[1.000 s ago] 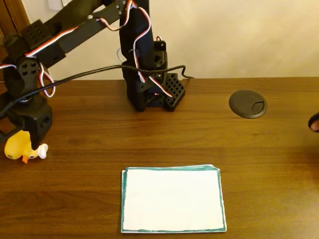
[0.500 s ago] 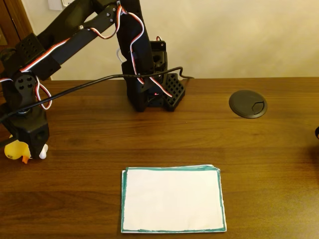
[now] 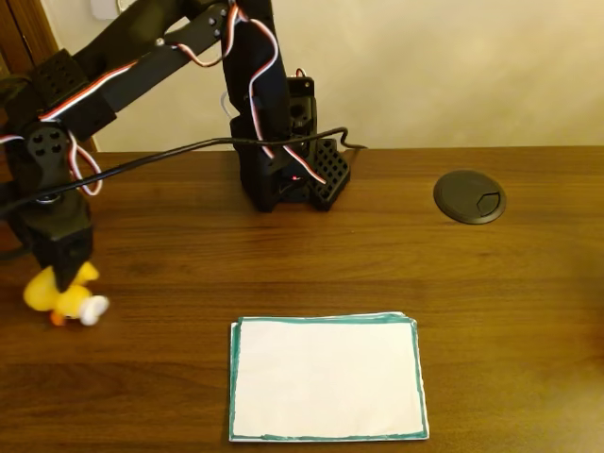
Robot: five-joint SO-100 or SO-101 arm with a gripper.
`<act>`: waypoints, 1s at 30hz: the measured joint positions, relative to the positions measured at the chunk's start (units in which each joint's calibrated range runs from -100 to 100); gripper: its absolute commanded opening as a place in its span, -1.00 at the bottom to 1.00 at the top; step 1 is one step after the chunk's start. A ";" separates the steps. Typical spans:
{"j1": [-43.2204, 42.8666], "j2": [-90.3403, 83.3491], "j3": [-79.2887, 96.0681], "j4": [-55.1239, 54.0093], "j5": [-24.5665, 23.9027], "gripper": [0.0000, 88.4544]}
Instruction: Grab the yellow duck toy and put inside the green color rectangle box on the table
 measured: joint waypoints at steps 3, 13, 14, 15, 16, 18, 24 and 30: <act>-5.35 -6.89 -1.39 5.66 0.39 -1.00; -52.29 -23.60 -4.95 23.91 -1.03 -1.00; -58.54 -22.04 -4.95 23.82 -2.69 -1.00; -63.07 -19.63 -4.95 22.74 -4.44 -1.00; -67.42 -16.81 -4.95 21.28 -5.96 -1.00; -71.59 -11.91 -4.75 18.84 -7.42 -1.00; -70.59 -15.98 14.94 2.34 -8.84 -1.00; -70.14 -17.86 17.32 0.29 -8.84 -0.48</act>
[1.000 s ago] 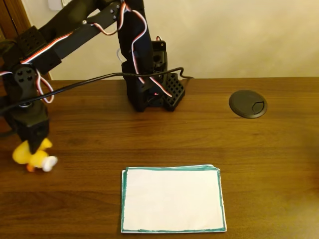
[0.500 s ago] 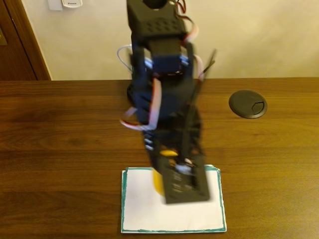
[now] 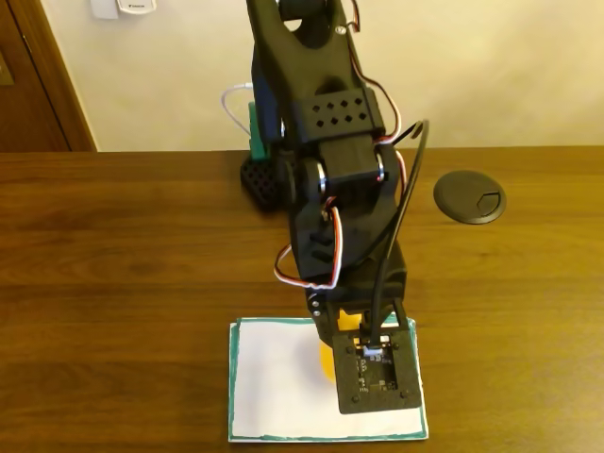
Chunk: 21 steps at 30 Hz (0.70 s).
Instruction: Grab the yellow duck toy and put inside the green color rectangle box on the table
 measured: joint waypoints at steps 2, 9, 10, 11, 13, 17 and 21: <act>-0.09 -0.52 0.30 -0.10 -0.15 -0.26; -6.43 -1.46 -5.15 5.08 -3.66 -0.05; -6.71 -1.57 -7.72 7.71 -3.71 -0.05; -6.80 -2.40 -10.09 10.05 -3.66 -0.05; -6.16 -4.49 -16.53 16.50 -2.83 -0.14; 1.99 -13.58 -20.09 27.23 0.00 -0.81; 10.60 -29.87 -5.34 28.70 1.51 -0.99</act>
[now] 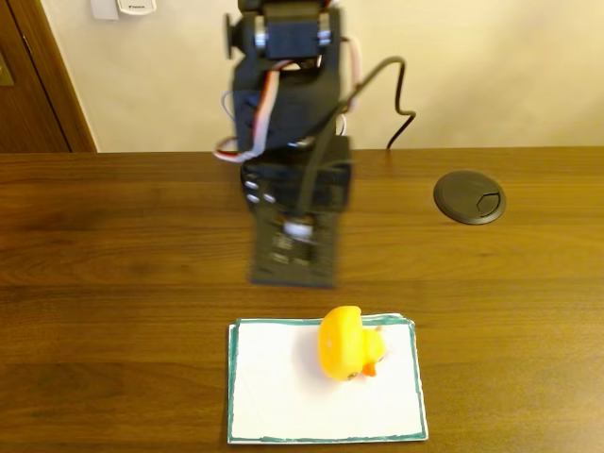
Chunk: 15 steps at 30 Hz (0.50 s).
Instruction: Grab the yellow duck toy and put inside the green color rectangle box on the table
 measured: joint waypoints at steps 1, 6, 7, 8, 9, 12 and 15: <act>1.99 -5.43 6.53 -0.29 -0.15 -0.99; -0.36 -19.84 31.07 -7.71 -1.12 -0.99; -1.36 -21.83 34.93 -10.15 -1.51 -0.99; -1.72 -23.19 38.50 -12.20 -1.66 -0.99; -2.54 -24.33 41.76 -14.64 -1.90 -0.99; -3.26 -26.53 48.19 -19.42 -1.51 -0.99; -3.99 -33.21 54.82 -20.79 -1.47 -0.99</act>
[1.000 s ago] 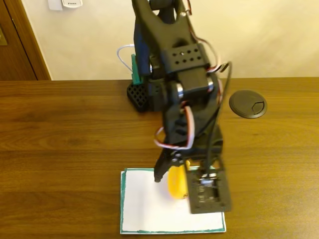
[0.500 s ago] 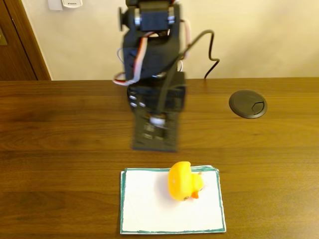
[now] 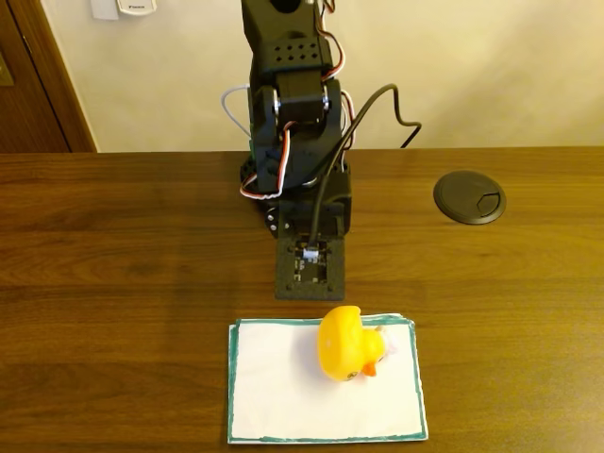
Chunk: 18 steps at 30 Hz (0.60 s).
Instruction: Grab the yellow duck toy and put inside the green color rectangle box on the table
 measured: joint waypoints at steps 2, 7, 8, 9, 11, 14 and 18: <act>1.18 -9.19 6.04 0.88 0.00 -0.99; 2.99 -29.24 15.54 5.47 1.03 -1.00; 3.44 -33.63 17.62 5.56 0.83 -1.00; 3.35 -35.30 19.10 5.37 1.03 -0.98; 3.35 -36.55 20.48 4.78 0.63 -0.98; 5.26 -36.76 20.88 4.69 0.88 -0.98; 5.71 -36.76 20.88 4.69 1.22 -0.98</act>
